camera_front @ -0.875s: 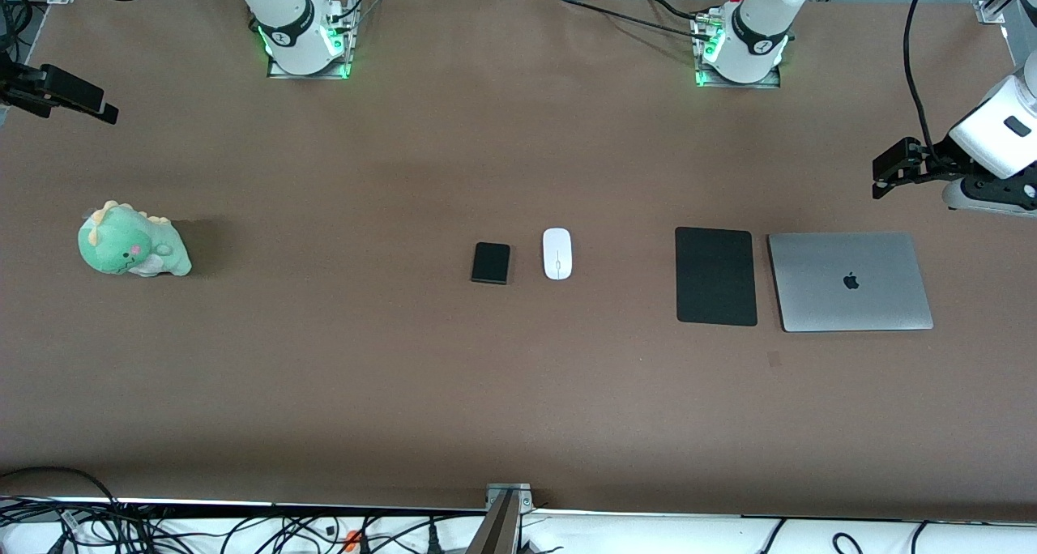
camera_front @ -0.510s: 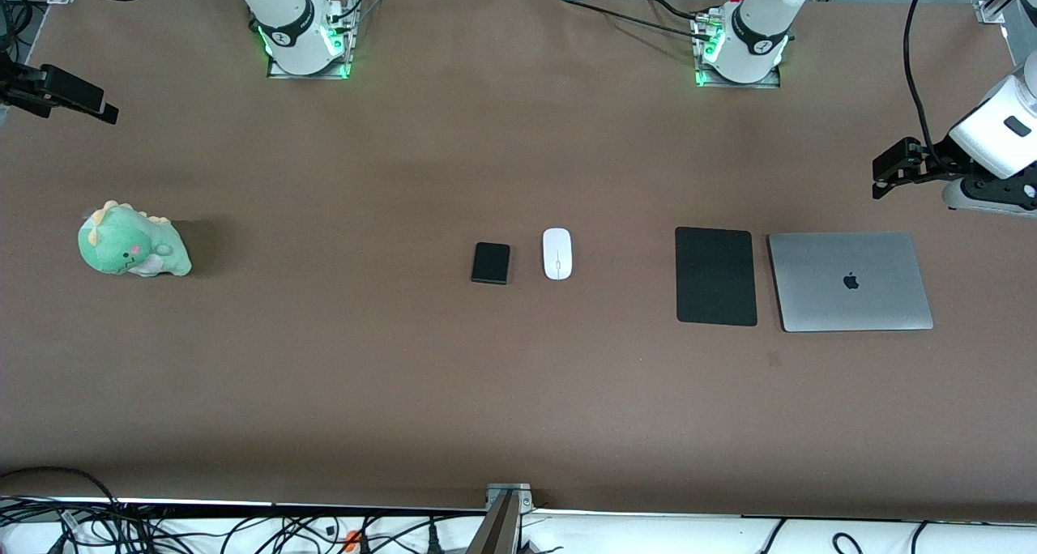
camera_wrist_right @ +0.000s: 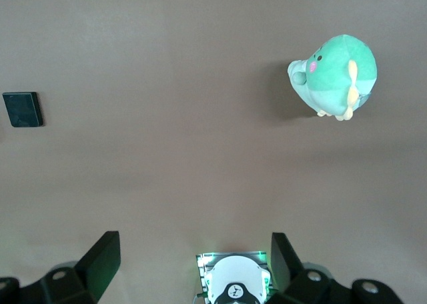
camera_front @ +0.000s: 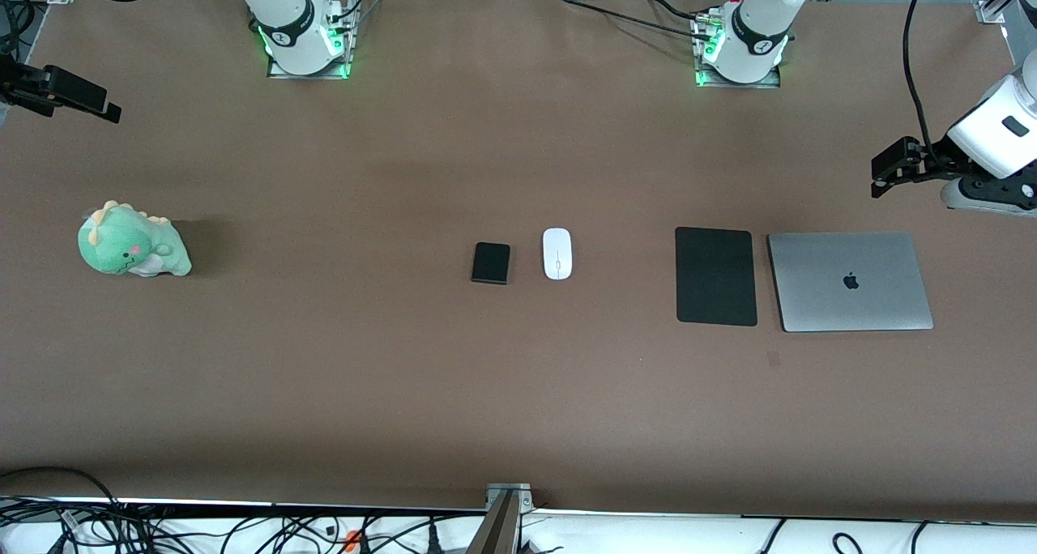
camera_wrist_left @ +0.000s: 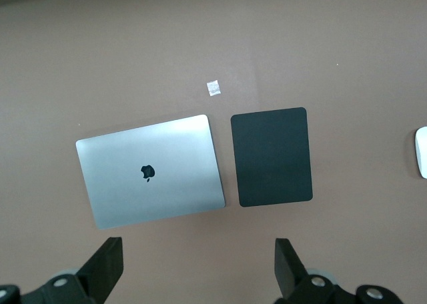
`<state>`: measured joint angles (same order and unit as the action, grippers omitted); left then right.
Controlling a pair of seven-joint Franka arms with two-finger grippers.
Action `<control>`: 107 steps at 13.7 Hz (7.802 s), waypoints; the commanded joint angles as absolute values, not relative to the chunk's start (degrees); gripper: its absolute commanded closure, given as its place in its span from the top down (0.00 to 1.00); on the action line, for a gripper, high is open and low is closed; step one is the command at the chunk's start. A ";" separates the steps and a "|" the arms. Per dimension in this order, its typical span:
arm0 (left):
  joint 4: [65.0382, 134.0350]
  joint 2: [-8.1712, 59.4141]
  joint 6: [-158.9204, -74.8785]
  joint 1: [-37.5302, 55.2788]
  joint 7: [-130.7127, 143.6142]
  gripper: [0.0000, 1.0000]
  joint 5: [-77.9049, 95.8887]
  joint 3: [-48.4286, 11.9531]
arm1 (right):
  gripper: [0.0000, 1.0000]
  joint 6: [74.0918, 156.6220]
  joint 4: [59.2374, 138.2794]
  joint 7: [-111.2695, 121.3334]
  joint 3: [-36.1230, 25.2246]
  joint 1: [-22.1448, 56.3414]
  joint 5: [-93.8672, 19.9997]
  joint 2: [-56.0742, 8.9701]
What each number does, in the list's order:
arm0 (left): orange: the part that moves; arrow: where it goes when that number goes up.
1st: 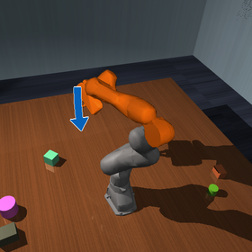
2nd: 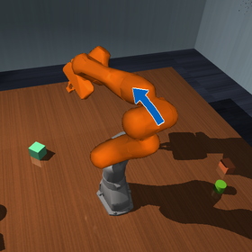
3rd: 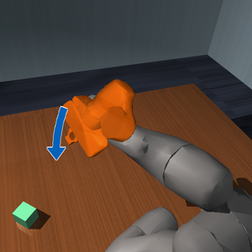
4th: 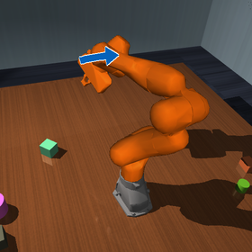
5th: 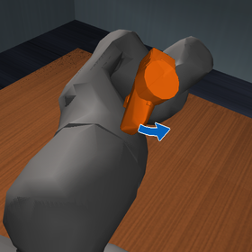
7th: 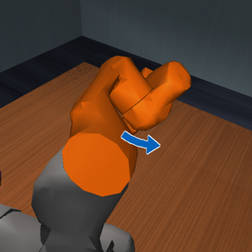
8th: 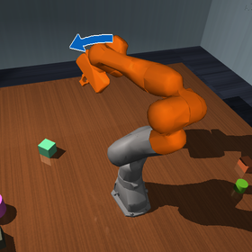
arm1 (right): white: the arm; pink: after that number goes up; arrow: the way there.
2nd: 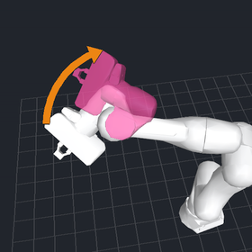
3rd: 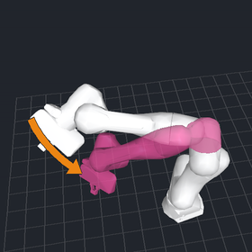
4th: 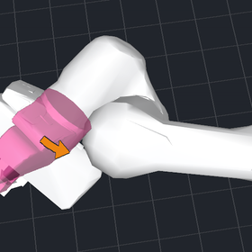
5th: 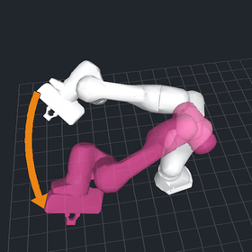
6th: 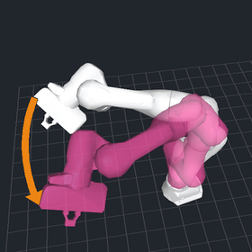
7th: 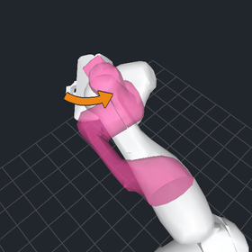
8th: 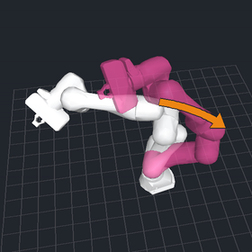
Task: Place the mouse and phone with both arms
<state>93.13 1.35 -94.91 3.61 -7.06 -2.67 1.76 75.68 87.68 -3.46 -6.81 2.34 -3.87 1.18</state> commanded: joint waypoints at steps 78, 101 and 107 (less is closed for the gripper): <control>105.47 35.86 -130.61 3.69 9.49 0.73 -12.57 -8.79 | 1.00 132.87 85.43 -46.39 -6.07 41.39 -6.86 -40.95; 71.53 17.24 -80.68 -5.62 -1.03 1.00 -1.41 -12.31 | 1.00 138.78 85.96 -41.74 -6.59 46.05 0.09 -48.34; 94.81 -1.30 -94.91 -2.11 -2.11 1.00 -1.32 -4.31 | 0.84 138.87 86.48 -41.92 -6.59 46.32 0.09 -48.69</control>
<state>83.25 7.79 -89.67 -3.83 -0.78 -2.72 -6.96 139.35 86.77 -41.82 -6.59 46.14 -0.68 -48.47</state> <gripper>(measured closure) 0.000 0.088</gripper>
